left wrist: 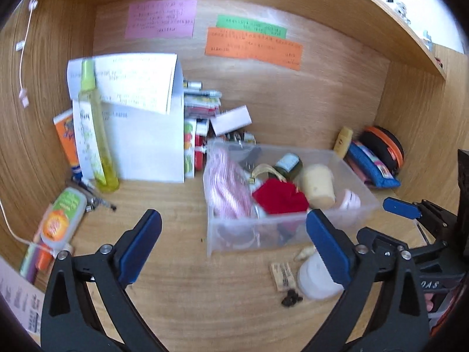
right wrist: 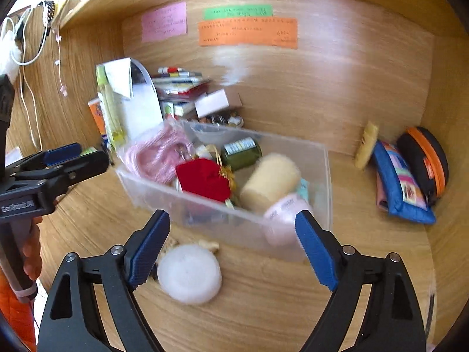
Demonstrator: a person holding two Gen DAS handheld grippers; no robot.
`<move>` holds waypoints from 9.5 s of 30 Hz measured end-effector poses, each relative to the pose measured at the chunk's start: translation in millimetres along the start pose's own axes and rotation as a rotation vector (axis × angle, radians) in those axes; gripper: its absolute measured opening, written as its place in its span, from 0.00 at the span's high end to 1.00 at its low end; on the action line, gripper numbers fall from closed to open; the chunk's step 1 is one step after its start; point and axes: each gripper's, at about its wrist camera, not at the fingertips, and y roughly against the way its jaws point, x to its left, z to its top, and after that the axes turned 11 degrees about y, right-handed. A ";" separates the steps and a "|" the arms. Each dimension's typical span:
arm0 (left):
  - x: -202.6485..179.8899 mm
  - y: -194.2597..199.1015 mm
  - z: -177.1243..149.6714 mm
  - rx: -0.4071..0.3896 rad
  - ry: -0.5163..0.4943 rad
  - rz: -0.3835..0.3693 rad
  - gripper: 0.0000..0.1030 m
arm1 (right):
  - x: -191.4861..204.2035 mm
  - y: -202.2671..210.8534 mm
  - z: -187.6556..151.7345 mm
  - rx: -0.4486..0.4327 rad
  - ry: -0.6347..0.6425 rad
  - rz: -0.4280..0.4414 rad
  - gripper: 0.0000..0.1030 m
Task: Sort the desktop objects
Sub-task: 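Grasp the white round container with the right tool, then grasp the small black clip with the left tool while the right tool holds the container, then carry the black clip into the box with the left tool while the right tool carries the container, then release the clip with the left tool while the right tool releases the white container, then grasp the AB eraser on the desk with the left tool, then grasp the small seashell with the right tool while the left tool holds the eraser, then carry the eraser over the box with the left tool while the right tool carries the seashell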
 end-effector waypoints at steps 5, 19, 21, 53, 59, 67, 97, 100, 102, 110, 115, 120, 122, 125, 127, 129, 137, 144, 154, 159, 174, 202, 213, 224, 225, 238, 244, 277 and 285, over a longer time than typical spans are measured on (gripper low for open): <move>7.6 -0.9 -17.3 0.062 -0.017 0.044 0.03 | 2.8 -3.7 -18.4 0.068 -0.014 0.035 0.15; 16.6 -19.5 -54.5 0.246 -0.035 0.025 0.03 | 25.2 -31.6 -45.4 0.224 0.046 0.168 0.16; 16.7 -22.0 -55.9 0.271 -0.040 0.009 0.03 | 29.7 -38.5 -44.1 0.242 0.065 0.173 0.19; -45.0 -58.0 -71.6 0.403 -0.246 -0.065 0.69 | 3.3 -33.1 -42.2 0.216 0.071 0.181 0.39; -39.5 -51.5 -74.3 0.395 -0.227 -0.062 0.78 | 0.4 -26.8 -39.1 0.193 0.061 0.179 0.39; -29.8 -30.0 -65.6 0.330 -0.198 -0.051 0.78 | -0.3 -19.8 -31.4 0.161 0.049 0.178 0.39; -45.0 -19.8 45.7 0.031 -0.139 -0.134 0.78 | -31.6 -20.0 55.6 -0.014 0.003 0.129 0.39; -41.6 -31.0 46.5 0.052 -0.121 -0.140 0.78 | -33.0 -29.5 62.5 -0.009 0.003 0.125 0.39; -38.8 -42.0 44.5 0.081 -0.106 -0.143 0.78 | -32.0 -38.7 64.3 0.001 0.000 0.131 0.39; -33.2 -68.8 30.7 0.158 -0.098 -0.149 0.78 | -26.8 -74.1 54.9 0.063 -0.009 0.171 0.39; -31.1 -81.8 26.7 0.186 -0.090 -0.152 0.78 | -22.5 -78.0 49.4 0.064 0.010 0.136 0.39; -33.1 -89.3 21.4 0.192 -0.108 -0.125 0.78 | -21.9 -87.9 45.0 0.089 0.004 0.164 0.39; -34.1 -89.3 20.0 0.188 -0.116 -0.119 0.79 | -21.5 -91.2 43.5 0.099 0.004 0.185 0.39; -33.6 -89.2 19.8 0.190 -0.121 -0.122 0.79 | -20.7 -93.7 41.9 0.111 0.012 0.176 0.39; -32.7 -89.9 20.2 0.194 -0.118 -0.125 0.79 | -21.2 -94.1 42.0 0.112 0.012 0.175 0.39; -31.9 -90.1 20.5 0.196 -0.114 -0.123 0.78 | -21.4 -93.6 41.7 0.113 0.015 0.172 0.39; -28.0 -85.2 24.3 0.180 -0.099 -0.102 0.72 | -18.9 -91.4 41.5 0.119 0.041 0.177 0.38; -26.3 -75.1 29.7 0.159 -0.080 -0.099 0.61 | -18.9 -83.2 44.8 0.107 0.041 0.174 0.38; -31.7 -38.1 34.9 0.072 -0.091 -0.111 0.36 | -16.8 -52.8 50.4 0.044 0.045 0.114 0.29; -36.2 -19.1 31.6 0.035 -0.111 -0.102 0.29 | -13.5 -35.8 47.9 0.027 0.050 0.089 0.25; -23.9 -9.4 -12.8 0.129 -0.111 -0.047 0.10 | -18.8 6.9 16.0 0.022 0.020 0.041 0.21; -47.2 -84.1 -66.9 0.368 -0.270 -0.041 0.62 | -21.3 -17.5 -38.9 0.181 -0.075 0.094 0.21; -22.3 -75.4 -57.2 0.340 -0.222 -0.045 0.78 | 4.8 -49.6 -24.9 0.226 -0.059 0.155 0.24; 2.4 -60.7 -47.3 0.301 -0.138 -0.098 0.78 | 27.7 -83.8 -15.6 0.290 -0.042 0.136 0.49; 3.7 -60.3 -46.3 0.296 -0.128 -0.098 0.78 | 28.3 -84.6 -15.1 0.288 -0.046 0.128 0.49; 6.2 -50.9 -43.7 0.258 -0.103 -0.118 0.78 | 42.0 -88.6 -13.6 0.279 0.023 0.072 0.74; 1.6 -52.8 -51.8 0.294 -0.163 -0.084 0.78 | 40.7 -76.9 -13.2 0.257 0.026 0.091 0.74; -43.1 -35.4 -15.8 0.196 -0.183 -0.115 0.78 | -23.6 -3.9 -5.4 0.044 -0.068 0.083 0.74; -53.7 -37.5 13.7 0.128 -0.159 -0.149 0.78 | -38.6 -5.9 9.8 0.013 -0.072 0.051 0.74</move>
